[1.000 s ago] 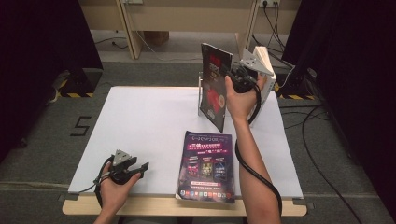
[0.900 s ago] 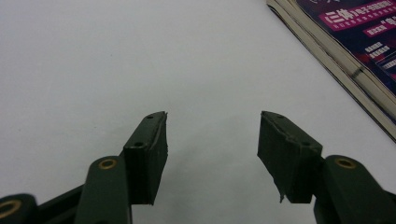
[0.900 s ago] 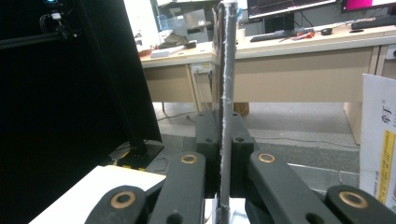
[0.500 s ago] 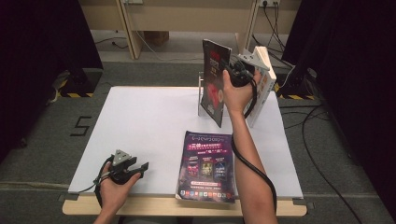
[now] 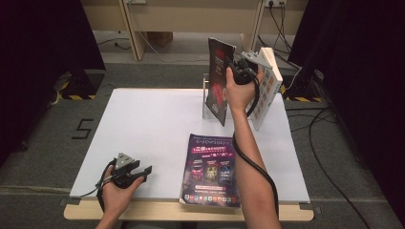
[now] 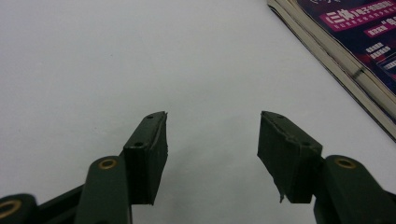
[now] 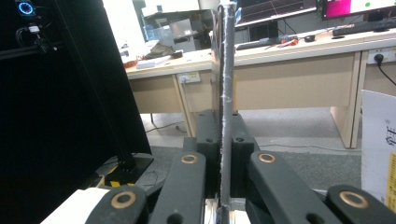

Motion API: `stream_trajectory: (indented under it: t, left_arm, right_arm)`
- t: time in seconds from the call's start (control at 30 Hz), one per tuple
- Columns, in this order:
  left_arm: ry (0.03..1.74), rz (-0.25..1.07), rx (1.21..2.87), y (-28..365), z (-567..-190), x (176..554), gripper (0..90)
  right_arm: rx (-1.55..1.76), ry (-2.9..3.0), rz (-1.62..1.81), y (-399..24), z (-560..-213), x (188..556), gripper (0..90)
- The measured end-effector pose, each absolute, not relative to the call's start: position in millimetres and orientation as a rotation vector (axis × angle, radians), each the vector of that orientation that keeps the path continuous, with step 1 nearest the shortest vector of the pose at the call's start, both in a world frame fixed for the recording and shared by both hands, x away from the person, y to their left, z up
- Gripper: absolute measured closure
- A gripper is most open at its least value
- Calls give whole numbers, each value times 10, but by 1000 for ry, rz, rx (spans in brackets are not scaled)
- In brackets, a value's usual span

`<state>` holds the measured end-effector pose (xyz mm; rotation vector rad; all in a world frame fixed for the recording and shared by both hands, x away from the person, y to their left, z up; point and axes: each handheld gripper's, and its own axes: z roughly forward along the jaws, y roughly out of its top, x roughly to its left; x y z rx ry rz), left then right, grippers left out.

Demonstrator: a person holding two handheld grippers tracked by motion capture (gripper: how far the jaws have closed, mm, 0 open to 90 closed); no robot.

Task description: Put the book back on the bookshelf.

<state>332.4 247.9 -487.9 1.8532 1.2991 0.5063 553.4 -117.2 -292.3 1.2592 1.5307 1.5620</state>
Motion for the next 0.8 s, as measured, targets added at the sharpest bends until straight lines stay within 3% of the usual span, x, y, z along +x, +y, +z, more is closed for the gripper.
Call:
stream_trajectory:
  t: [0.27,0.8]
  left_arm:
    - [1298,504,1854,2486,-4881,3319,420]
    - [1295,504,1860,2455,-4883,3314,420]
  right_arm:
    - [1244,1532,1527,-1111,-3074,5539,866]
    - [1185,1582,1441,-1263,-3341,5022,848]
